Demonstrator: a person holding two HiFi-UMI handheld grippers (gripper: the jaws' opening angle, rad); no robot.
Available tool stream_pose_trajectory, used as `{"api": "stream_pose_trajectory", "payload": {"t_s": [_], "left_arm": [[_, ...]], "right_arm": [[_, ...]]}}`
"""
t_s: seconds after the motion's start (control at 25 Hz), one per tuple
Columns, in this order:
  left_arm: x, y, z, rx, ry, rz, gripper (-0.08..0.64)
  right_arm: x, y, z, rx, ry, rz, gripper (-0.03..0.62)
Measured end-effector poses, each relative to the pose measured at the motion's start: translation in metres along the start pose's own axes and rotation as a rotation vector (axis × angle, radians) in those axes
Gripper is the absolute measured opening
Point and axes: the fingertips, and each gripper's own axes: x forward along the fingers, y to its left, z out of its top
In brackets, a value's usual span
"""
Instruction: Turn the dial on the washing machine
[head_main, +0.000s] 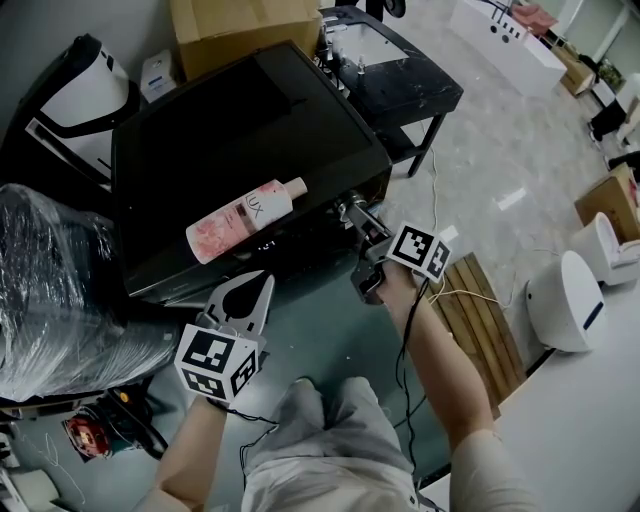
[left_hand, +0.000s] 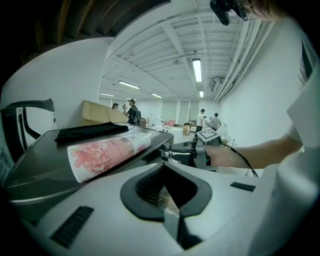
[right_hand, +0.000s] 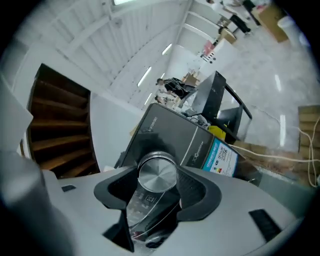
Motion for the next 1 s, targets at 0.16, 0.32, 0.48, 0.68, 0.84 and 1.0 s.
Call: {"api": "stream_pose_trajectory", "payload": {"t_s": [0.16, 0.32, 0.48, 0.68, 0.84, 1.0], "left_arm": [[-0.001, -0.004, 0.004, -0.006, 0.015, -0.005, 0.018], [-0.011, -0.005, 0.017, -0.003, 0.016, -0.003, 0.018], [-0.030, 0.002, 0.033, -0.013, 0.006, 0.016, 0.018], [-0.054, -0.003, 0.051, -0.024, -0.001, 0.028, 0.018], [-0.066, -0.004, 0.052, -0.025, 0.009, 0.031, 0.018], [-0.069, 0.000, 0.044, -0.034, 0.014, 0.040, 0.018]], "right_arm": [[-0.001, 0.004, -0.002, 0.092, -0.002, 0.032, 0.262], [-0.013, 0.021, -0.002, 0.152, 0.008, 0.050, 0.268], [-0.036, 0.034, -0.002, 0.192, 0.006, 0.046, 0.267], [-0.059, 0.036, 0.004, 0.203, -0.008, 0.009, 0.267], [-0.056, 0.032, 0.003, 0.202, -0.002, -0.017, 0.267], [-0.041, 0.021, 0.003, 0.211, -0.003, -0.018, 0.267]]}}
